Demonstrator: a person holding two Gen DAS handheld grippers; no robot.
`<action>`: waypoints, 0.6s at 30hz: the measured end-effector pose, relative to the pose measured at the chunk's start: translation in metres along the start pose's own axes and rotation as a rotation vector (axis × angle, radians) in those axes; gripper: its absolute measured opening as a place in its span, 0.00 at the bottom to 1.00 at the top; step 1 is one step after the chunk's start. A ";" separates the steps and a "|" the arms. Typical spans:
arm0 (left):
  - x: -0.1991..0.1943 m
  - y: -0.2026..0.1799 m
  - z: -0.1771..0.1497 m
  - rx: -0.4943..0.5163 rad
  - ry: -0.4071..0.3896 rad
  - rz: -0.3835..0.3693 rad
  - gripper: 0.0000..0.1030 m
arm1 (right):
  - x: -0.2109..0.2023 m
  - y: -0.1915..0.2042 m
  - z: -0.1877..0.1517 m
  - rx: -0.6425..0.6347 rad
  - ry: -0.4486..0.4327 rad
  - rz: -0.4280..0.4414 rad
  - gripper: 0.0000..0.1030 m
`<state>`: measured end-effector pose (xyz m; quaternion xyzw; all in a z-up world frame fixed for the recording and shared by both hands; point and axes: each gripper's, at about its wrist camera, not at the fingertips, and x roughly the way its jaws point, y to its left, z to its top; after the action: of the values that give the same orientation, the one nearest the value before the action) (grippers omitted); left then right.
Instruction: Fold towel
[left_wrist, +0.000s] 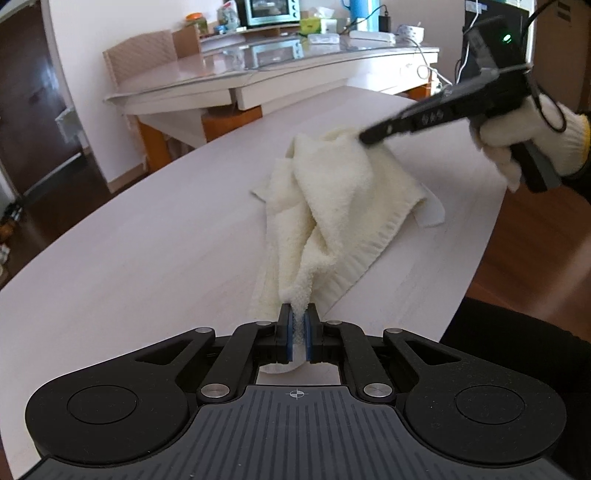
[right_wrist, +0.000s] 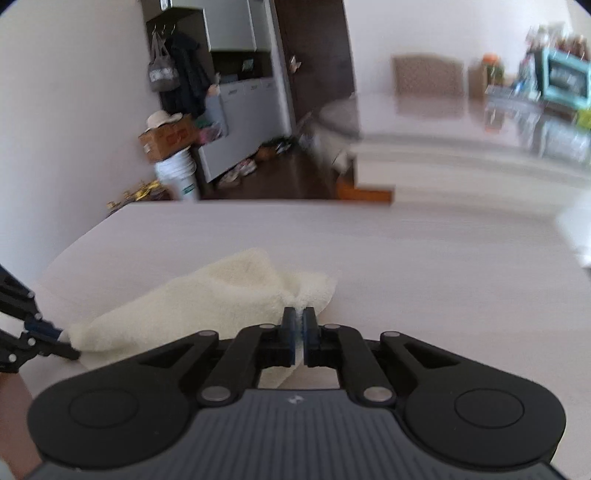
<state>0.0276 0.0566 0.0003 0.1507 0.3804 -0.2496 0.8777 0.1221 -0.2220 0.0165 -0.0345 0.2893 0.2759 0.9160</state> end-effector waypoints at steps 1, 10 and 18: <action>-0.002 -0.003 0.002 0.007 -0.001 -0.017 0.09 | -0.008 0.003 0.001 -0.019 -0.013 -0.005 0.04; -0.014 0.015 0.039 0.003 -0.051 -0.010 0.60 | -0.048 0.020 -0.017 -0.143 0.032 0.026 0.04; 0.059 0.033 0.108 -0.048 -0.055 -0.074 0.46 | -0.066 0.031 -0.051 -0.154 0.064 0.121 0.04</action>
<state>0.1445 0.0155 0.0312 0.1085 0.3674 -0.2766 0.8813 0.0347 -0.2395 0.0134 -0.0962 0.2978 0.3510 0.8825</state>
